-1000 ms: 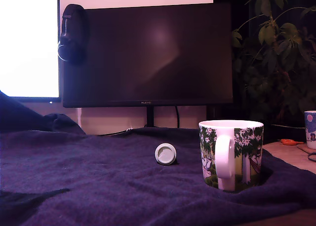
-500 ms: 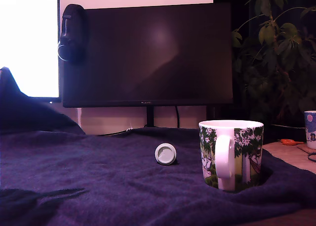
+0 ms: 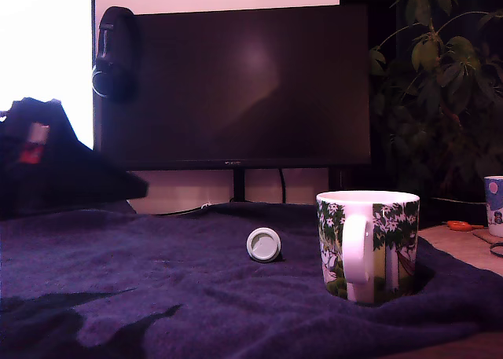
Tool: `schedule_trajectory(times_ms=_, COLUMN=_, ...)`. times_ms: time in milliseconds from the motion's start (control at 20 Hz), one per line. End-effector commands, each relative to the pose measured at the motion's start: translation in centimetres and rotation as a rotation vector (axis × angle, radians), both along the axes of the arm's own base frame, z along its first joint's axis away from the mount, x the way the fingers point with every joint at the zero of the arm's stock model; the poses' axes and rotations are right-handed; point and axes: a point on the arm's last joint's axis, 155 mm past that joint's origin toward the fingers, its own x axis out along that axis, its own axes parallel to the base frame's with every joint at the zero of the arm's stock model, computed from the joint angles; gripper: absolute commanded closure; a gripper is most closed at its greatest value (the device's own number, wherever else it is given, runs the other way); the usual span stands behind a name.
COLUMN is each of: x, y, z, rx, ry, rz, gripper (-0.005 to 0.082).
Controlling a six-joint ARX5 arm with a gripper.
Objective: Pick up the coffee capsules on the table and drop them inside the coffee cup
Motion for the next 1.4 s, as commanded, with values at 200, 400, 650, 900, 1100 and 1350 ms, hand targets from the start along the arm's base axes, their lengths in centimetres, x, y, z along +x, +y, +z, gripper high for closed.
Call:
schedule_trajectory(times_ms=200, x=0.9, y=-0.6, z=0.5, rx=-0.030, ry=-0.017, rz=0.038, gripper=0.0168)
schedule_trajectory(times_ms=400, x=1.8, y=-2.0, z=0.4, rx=-0.022, ry=-0.007, rz=0.024, gripper=0.0168)
schedule_trajectory(times_ms=650, x=3.7, y=-3.5, z=-0.4, rx=0.003, ry=0.011, rz=0.037, gripper=0.0168)
schedule_trajectory(times_ms=900, x=5.1, y=-5.0, z=-0.9, rx=-0.002, ry=0.011, rz=0.036, gripper=0.0168)
schedule_trajectory(times_ms=1100, x=5.7, y=-6.7, z=-1.3, rx=0.000, ry=0.015, rz=0.015, gripper=0.0168)
schedule_trajectory(times_ms=1350, x=6.5, y=-8.8, z=-1.7, rx=-0.002, ry=0.022, rz=-0.006, gripper=0.0168)
